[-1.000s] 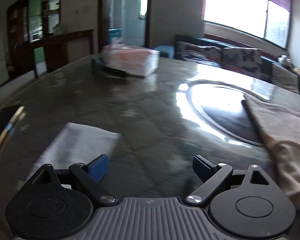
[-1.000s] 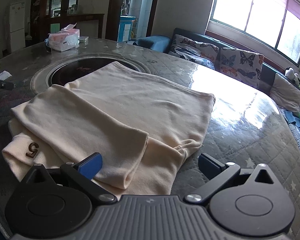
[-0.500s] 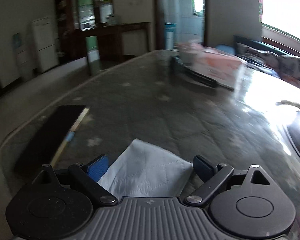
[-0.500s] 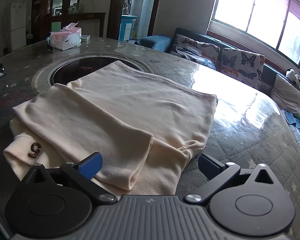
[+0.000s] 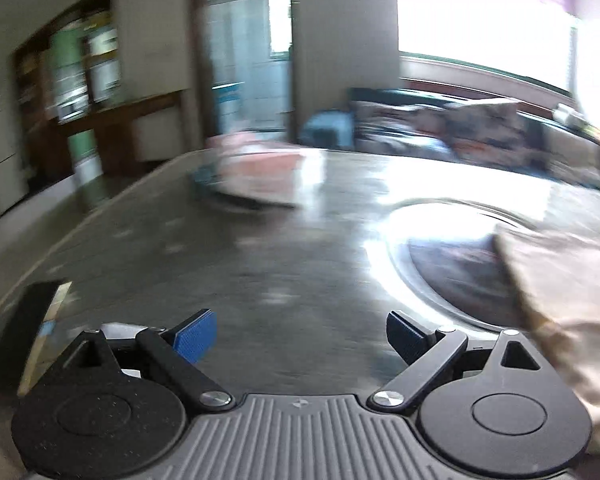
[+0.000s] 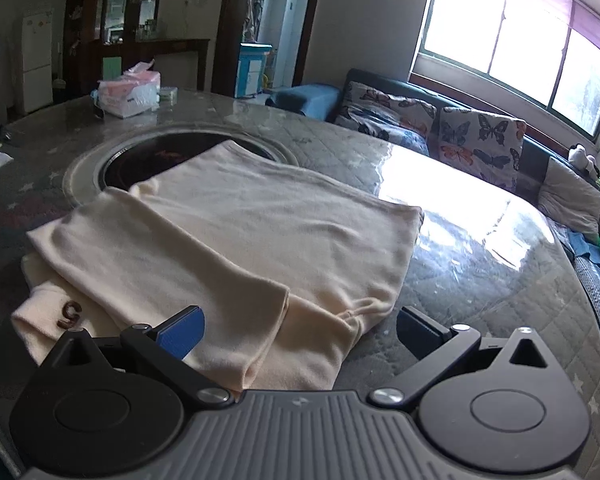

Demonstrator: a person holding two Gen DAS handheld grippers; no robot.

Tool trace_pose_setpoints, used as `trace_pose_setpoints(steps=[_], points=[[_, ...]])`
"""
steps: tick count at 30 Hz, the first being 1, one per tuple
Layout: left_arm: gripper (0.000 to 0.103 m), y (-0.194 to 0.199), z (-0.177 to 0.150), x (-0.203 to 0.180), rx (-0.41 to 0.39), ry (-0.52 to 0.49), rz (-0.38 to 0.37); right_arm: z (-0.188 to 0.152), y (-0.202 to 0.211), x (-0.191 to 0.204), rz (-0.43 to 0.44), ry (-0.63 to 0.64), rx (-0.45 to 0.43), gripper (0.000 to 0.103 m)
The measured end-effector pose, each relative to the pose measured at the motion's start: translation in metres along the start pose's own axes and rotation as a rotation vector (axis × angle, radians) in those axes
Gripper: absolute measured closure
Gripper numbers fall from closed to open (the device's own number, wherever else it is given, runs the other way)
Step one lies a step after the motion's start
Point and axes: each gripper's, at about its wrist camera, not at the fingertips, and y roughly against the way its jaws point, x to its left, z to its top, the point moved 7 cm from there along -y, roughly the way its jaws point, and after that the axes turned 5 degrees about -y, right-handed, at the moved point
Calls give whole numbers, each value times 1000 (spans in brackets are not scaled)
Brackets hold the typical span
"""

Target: Fold clothes

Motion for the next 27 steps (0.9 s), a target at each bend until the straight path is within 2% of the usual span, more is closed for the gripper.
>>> trace_pose_setpoints(steps=[5, 9, 15, 19, 23, 27], points=[[9, 14, 1, -70, -32, -116, -163, -2, -4, -7, -16, -10, 19, 0], [10, 19, 4, -115, -62, -206, -226, -7, -10, -5, -26, 34, 51, 0], [12, -3, 16, -152, -41, -224, -253, 16, -16, -12, -23, -31, 1, 0], [13, -23, 17, -169, -10, -228, -266, 15, -21, -19, -48, -48, 4, 0], [12, -40, 7, -174, 29, -261, -249, 14, -25, -25, -74, -63, 8, 0], [13, -33, 9, -170, 18, -262, -257, 13, -29, -32, -100, -78, 13, 0]])
